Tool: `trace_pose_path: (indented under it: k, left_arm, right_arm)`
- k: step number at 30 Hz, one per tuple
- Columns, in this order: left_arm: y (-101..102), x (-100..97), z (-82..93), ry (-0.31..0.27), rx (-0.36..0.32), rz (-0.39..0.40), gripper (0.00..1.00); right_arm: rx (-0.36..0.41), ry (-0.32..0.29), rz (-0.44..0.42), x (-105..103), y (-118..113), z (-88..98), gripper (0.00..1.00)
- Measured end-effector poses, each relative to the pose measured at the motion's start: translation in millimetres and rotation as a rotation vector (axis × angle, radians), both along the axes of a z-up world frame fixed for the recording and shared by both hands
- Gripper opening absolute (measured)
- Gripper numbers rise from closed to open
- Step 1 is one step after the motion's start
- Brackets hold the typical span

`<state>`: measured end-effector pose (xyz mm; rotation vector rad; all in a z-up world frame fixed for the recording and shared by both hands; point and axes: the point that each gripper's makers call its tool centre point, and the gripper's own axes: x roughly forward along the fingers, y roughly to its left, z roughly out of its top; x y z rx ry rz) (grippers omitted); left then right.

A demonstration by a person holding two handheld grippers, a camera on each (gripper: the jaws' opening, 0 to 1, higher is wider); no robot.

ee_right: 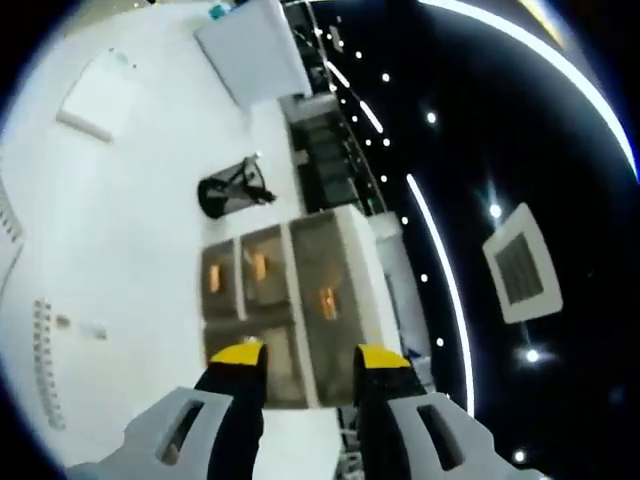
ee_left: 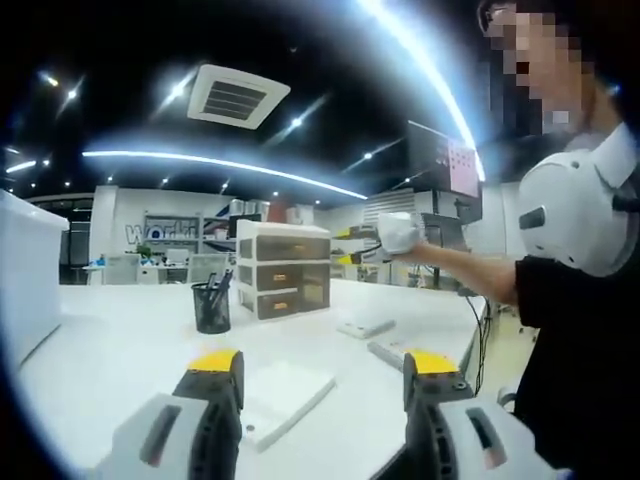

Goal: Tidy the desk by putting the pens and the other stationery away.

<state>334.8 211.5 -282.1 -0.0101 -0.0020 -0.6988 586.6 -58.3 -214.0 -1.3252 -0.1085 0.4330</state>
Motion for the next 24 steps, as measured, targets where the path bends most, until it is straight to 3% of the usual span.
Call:
trace_pose_path:
  k: [24]
  left_arm:
    - [9.5, -4.1, 0.1, 0.006, -0.006, 0.029, 0.64]
  right_arm:
    - [-0.083, -0.070, -0.022, 65.7, 16.2, 1.5, 0.20]
